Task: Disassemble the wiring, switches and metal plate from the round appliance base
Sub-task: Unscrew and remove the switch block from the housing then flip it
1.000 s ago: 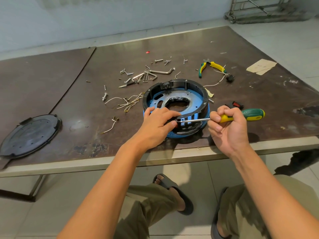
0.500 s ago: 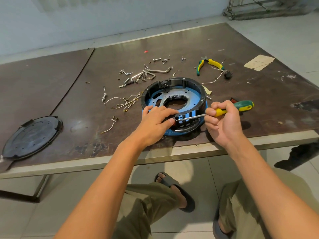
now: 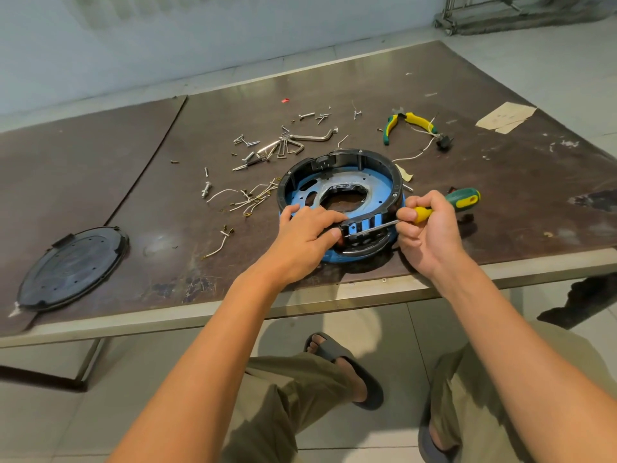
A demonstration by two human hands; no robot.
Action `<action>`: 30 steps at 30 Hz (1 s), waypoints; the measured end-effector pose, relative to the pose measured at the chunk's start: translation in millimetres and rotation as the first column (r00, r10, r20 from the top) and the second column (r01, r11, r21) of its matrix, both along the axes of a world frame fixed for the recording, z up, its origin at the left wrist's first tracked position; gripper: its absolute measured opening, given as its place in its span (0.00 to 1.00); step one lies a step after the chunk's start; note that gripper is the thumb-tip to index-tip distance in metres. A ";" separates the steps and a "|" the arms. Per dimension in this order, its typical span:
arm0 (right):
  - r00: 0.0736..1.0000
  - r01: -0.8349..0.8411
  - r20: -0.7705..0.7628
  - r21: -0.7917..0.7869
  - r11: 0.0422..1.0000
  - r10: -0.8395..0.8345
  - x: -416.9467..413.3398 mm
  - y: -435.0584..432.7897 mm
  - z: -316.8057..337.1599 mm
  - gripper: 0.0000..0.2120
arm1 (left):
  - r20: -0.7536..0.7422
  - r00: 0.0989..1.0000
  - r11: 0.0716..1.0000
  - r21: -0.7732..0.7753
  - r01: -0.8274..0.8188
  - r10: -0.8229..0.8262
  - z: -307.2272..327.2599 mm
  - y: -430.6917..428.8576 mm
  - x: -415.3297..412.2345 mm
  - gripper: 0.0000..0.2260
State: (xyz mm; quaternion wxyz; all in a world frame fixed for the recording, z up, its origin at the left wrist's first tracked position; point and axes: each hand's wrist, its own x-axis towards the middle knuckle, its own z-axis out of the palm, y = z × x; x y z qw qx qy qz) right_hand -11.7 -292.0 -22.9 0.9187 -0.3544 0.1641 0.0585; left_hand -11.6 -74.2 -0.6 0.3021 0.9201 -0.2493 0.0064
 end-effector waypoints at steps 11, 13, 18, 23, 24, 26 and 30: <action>1.000 0.019 0.020 -0.041 0.999 -0.018 -18.5 3.5 -1.4 0.13 | 0.025 1.000 0.999 0.036 -0.014 0.013 -3.4 1.2 0.3 0.15; 1.000 0.017 -0.007 -0.044 0.999 -0.018 -14.2 7.0 0.1 0.13 | 0.015 1.000 0.999 0.033 -0.014 0.013 -2.6 0.4 0.5 0.15; 0.999 0.003 -0.051 0.004 1.000 -0.003 -9.6 7.4 -2.6 0.12 | -0.005 1.000 1.000 0.023 -0.011 0.011 -1.1 0.2 0.8 0.15; 0.998 -0.053 -0.034 0.089 0.995 0.056 -12.3 0.7 -4.1 0.12 | -0.028 1.000 1.000 -0.005 -0.008 0.008 0.6 -1.5 -0.1 0.15; 0.998 -0.057 -0.019 0.094 0.994 0.059 -13.9 -0.3 -4.9 0.12 | -0.030 1.000 1.000 -0.018 -0.009 0.008 1.1 -1.8 -0.2 0.14; 0.999 -0.051 0.009 0.097 0.994 0.050 -18.0 -1.8 -6.6 0.12 | -0.024 1.000 0.999 -0.037 -0.008 0.007 1.3 -1.8 -0.4 0.14; 0.999 -0.005 0.040 0.112 0.994 0.000 -24.3 -0.5 -10.5 0.13 | -0.003 1.000 1.000 -0.029 -0.002 0.002 -1.6 -1.1 0.4 0.14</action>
